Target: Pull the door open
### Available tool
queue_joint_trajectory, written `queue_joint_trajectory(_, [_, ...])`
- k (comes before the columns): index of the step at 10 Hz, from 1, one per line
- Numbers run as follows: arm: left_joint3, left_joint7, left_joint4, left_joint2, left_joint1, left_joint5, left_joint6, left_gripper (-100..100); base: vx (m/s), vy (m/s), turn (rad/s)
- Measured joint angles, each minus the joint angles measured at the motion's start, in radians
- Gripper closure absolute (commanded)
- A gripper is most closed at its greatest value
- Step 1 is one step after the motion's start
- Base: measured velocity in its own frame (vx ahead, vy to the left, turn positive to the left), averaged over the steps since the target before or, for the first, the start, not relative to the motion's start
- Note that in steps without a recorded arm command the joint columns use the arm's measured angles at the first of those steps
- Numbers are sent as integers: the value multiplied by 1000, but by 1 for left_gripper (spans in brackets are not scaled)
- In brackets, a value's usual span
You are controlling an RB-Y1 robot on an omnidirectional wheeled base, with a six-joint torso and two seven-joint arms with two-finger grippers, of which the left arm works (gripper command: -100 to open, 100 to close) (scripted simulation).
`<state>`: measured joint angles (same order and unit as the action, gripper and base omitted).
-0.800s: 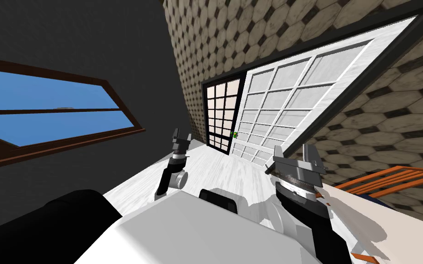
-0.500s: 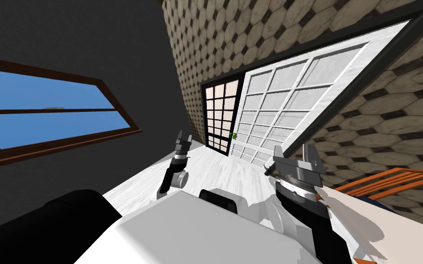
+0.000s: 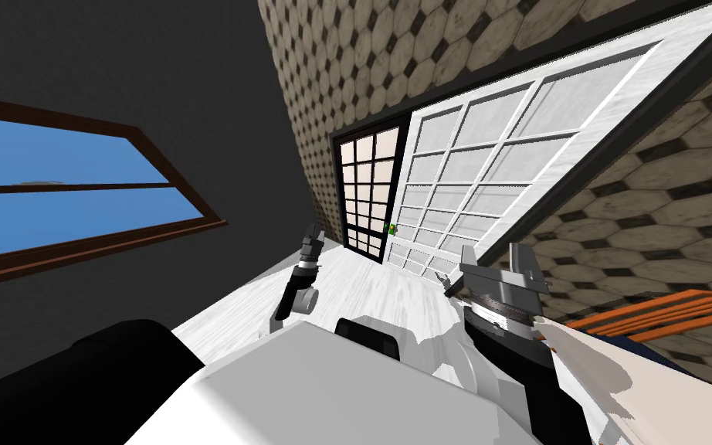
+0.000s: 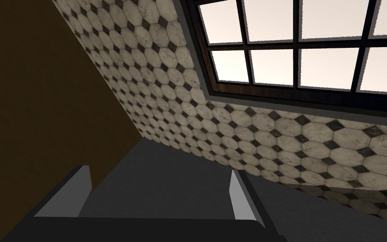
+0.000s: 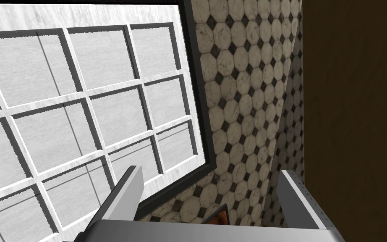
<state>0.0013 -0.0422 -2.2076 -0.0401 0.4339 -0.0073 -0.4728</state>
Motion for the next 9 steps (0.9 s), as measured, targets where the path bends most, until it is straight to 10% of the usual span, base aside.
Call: queue_joint_trajectory(9, [34,-163,195,-29,-51,-71,-52,-100,101,-49,-29])
